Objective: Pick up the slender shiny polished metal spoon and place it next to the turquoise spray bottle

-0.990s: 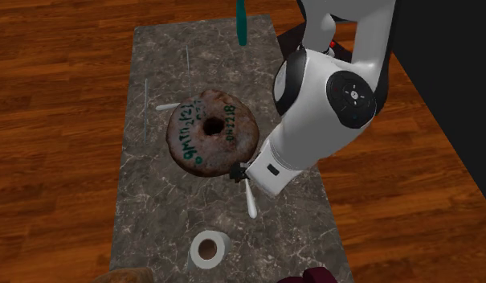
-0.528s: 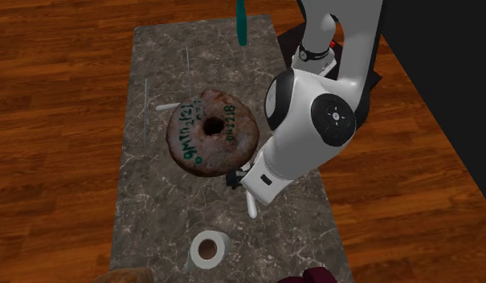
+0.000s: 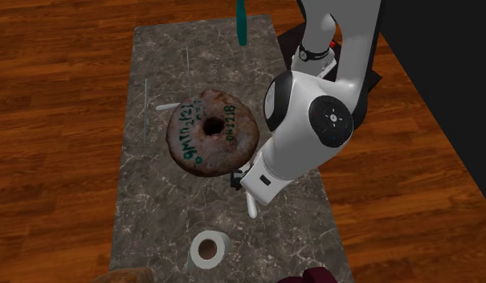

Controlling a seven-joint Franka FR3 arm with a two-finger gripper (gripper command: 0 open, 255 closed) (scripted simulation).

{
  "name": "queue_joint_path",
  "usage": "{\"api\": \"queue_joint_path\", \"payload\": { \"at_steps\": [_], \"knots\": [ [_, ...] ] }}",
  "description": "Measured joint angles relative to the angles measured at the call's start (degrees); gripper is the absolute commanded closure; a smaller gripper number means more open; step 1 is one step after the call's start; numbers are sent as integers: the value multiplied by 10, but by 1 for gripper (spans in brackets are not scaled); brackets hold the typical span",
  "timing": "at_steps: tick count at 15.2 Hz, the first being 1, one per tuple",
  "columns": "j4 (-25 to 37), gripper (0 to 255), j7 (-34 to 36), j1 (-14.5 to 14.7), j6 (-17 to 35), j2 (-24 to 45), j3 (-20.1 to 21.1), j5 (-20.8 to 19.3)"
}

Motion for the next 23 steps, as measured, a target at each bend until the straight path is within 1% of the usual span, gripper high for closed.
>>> {"api": "queue_joint_path", "payload": {
  "at_steps": [10,23],
  "knots": [
    [0,255,-2,-1,-3,-2,1,2],
    [33,255,-42,-7,-74,-48,15,41]
  ]
}}
